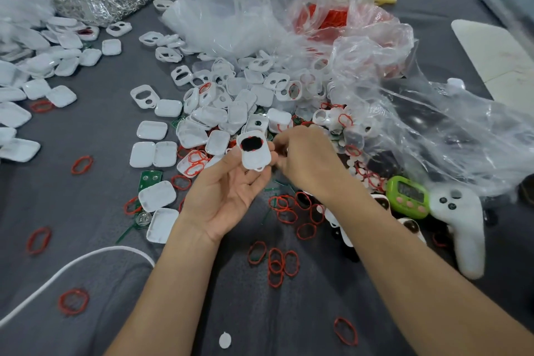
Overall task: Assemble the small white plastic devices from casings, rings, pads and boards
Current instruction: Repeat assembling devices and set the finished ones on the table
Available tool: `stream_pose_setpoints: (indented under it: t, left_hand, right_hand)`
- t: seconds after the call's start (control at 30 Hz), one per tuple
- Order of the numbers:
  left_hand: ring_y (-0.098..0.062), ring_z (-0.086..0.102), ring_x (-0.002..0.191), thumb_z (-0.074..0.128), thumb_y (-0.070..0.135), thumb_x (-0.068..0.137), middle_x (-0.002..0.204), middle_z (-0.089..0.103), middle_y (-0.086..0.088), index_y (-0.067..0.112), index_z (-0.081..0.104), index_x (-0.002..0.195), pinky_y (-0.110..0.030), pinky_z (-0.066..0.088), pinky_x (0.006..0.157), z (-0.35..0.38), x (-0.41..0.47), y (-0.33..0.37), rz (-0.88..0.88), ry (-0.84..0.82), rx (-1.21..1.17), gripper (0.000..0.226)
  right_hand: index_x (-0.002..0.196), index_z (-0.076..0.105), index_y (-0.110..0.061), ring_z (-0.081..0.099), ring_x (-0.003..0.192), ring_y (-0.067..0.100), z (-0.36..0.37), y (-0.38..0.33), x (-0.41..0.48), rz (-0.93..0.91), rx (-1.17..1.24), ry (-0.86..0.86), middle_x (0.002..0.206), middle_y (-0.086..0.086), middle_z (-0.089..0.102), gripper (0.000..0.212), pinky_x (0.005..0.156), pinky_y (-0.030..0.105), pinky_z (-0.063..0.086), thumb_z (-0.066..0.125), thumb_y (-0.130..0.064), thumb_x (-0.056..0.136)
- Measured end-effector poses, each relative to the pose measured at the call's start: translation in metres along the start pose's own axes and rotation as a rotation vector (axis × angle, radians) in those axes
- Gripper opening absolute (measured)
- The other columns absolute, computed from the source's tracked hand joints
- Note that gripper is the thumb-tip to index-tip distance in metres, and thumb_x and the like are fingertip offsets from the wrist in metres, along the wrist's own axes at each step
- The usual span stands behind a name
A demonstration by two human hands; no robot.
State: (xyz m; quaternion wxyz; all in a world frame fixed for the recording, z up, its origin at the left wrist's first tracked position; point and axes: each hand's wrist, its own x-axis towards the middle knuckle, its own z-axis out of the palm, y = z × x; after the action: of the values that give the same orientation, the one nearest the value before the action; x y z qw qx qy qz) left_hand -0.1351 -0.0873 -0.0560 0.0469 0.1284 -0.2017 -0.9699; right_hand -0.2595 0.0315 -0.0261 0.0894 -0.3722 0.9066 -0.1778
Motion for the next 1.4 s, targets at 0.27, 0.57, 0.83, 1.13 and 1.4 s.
stream_pose_setpoints:
  t: [0.27, 0.57, 0.83, 1.13, 1.4]
  left_hand:
    - [-0.031, 0.076, 0.101, 0.098, 0.021, 0.059, 0.115, 0.074, -0.02, 0.002, 0.077, 0.112, -0.034, 0.062, 0.076, -0.002, 0.004, -0.001, -0.028, -0.001, 0.039, 0.06]
    - [-0.029, 0.075, 0.105, 0.101, 0.032, 0.056, 0.117, 0.075, -0.018, 0.009, 0.08, 0.108, -0.032, 0.062, 0.08, 0.002, 0.002, -0.006, -0.066, -0.038, 0.194, 0.06]
    - [-0.028, 0.076, 0.097, 0.097, 0.033, 0.063, 0.113, 0.074, -0.016, 0.006, 0.077, 0.113, -0.031, 0.063, 0.075, 0.005, -0.001, -0.006, -0.139, -0.097, 0.195, 0.06]
    - [-0.025, 0.076, 0.098, 0.084, 0.025, 0.08, 0.11, 0.076, -0.015, 0.009, 0.078, 0.114, -0.03, 0.062, 0.077, 0.002, 0.001, -0.007, -0.141, -0.092, 0.231, 0.038]
    - [-0.02, 0.074, 0.105, 0.091, 0.023, 0.074, 0.118, 0.074, -0.012, 0.011, 0.077, 0.117, -0.033, 0.061, 0.09, -0.001, 0.005, -0.009, -0.109, -0.108, 0.238, 0.047]
  right_hand:
    - [0.08, 0.072, -0.018, 0.061, 0.055, 0.004, -0.022, 0.009, -0.025, 0.444, 1.169, 0.266, 0.062, -0.01, 0.069, 0.024, 0.063, 0.024, 0.05, 0.066, -0.001, 0.095]
    - [0.074, 0.077, -0.018, 0.064, 0.068, 0.016, -0.042, -0.013, -0.056, 0.262, 1.218, 0.328, 0.073, 0.001, 0.074, 0.03, 0.068, 0.029, 0.052, 0.07, 0.008, 0.087]
    - [0.067, 0.076, -0.01, 0.071, 0.105, 0.017, -0.044, -0.016, -0.051, -0.104, 1.072, 0.153, 0.114, 0.002, 0.077, 0.038, 0.075, 0.036, 0.054, 0.066, 0.026, 0.07]
    - [0.09, 0.083, -0.025, 0.071, 0.101, 0.009, -0.038, 0.001, -0.045, 0.223, 1.03, 0.227, 0.101, -0.01, 0.079, 0.048, 0.08, 0.022, 0.056, 0.057, 0.014, 0.09]
    - [0.063, 0.066, -0.026, 0.06, 0.056, 0.001, -0.016, -0.033, -0.066, 0.372, 0.444, 0.401, 0.06, -0.022, 0.065, 0.031, 0.051, 0.014, 0.038, 0.08, -0.053, 0.07]
